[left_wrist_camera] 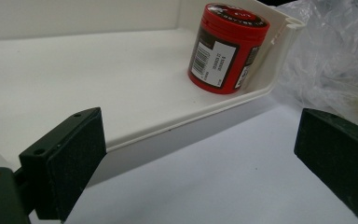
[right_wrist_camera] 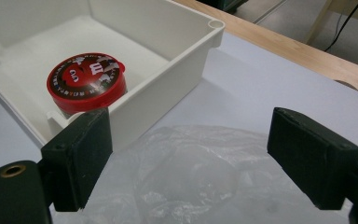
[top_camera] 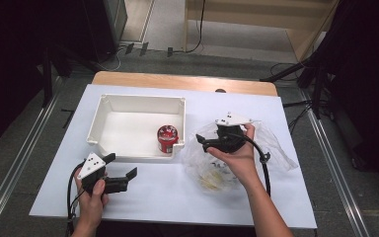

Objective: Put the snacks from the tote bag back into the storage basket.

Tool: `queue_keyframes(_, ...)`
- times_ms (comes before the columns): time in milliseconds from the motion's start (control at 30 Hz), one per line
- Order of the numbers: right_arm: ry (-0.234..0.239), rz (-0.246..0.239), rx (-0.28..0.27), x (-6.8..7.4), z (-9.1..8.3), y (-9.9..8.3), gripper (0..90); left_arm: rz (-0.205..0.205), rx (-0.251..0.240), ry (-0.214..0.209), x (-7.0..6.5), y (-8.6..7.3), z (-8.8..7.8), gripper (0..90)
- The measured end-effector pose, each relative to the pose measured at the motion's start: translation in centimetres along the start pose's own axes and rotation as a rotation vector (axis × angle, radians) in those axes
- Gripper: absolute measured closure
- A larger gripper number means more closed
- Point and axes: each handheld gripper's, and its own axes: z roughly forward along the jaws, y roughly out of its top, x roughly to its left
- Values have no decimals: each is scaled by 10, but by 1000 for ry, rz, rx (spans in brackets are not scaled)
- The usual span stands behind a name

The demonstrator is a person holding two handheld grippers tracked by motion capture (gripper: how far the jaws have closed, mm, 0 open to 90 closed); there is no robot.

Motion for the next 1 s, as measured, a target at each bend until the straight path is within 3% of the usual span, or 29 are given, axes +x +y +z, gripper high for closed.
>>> queue_keyframes(333, -17, 33, -10, -9, -13, -14, 143, 0, 2, 1, -1, -1, 0, 22)
queue_keyframes(1000, -74, 96, -17, -42, -44, -49, 144, 19, 12, 14, -3, -1, 2, 22)
